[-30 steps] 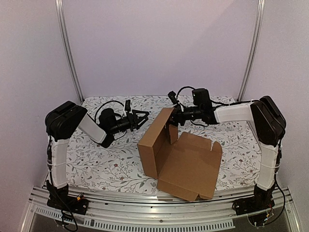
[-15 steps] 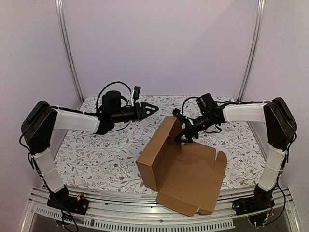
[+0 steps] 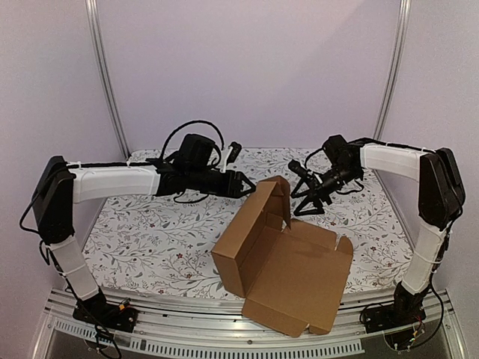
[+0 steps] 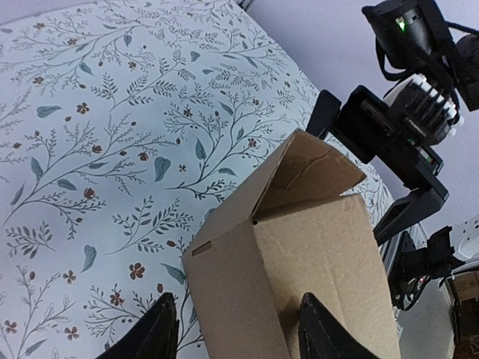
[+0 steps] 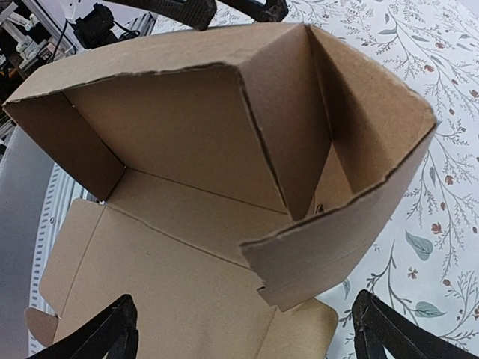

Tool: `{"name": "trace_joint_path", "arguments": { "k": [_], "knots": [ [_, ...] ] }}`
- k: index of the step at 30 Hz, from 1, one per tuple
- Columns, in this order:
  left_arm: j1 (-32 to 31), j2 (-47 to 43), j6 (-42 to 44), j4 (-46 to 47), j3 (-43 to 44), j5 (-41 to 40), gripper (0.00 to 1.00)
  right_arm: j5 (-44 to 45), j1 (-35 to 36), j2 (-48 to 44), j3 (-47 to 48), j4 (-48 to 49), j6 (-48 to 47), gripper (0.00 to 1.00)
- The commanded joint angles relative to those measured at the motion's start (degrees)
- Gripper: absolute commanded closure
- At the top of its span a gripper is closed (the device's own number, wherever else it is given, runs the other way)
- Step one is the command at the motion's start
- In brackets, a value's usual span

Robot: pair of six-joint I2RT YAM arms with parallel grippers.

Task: Fold the paper box

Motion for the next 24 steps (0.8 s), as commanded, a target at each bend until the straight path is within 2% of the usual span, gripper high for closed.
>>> {"name": "trace_joint_path", "arguments": {
  "k": [1, 4, 7, 10, 12, 15, 24],
  "knots": [
    [-2.4, 1.9, 3.6, -9.5, 2.1, -3.5, 0.46, -1.1, -2.2, -1.2, 1.7, -12.8, -11.3, 0.01],
    [-2.5, 2.2, 3.8, -10.0, 2.6, -4.2, 0.46, 0.2, -6.2, -0.3, 4.4, -12.9, -12.2, 0.01],
    [-2.7, 3.0, 4.5, -11.8, 4.1, -5.3, 0.46, 0.1, -9.5, 3.1, 8.6, -10.9, -9.2, 0.04],
    [-3.2, 3.6, 5.1, -13.7, 6.0, -5.9, 0.46, 2.7, -10.0, 6.3, 12.0, -7.4, -5.5, 0.08],
    [-3.5, 3.2, 5.2, -13.8, 6.7, -5.7, 0.46, 4.7, -9.5, 8.3, 12.0, -1.3, -1.9, 0.1],
    [-3.7, 2.3, 5.1, -13.7, 7.4, -4.5, 0.45, 9.2, -7.3, 10.5, 12.9, 1.3, 0.5, 0.11],
    [-5.0, 2.6, 7.0, -14.6, 9.0, 2.7, 0.43, 14.8, -1.5, 11.5, 12.4, -2.3, -5.4, 0.11]
  ]
}}
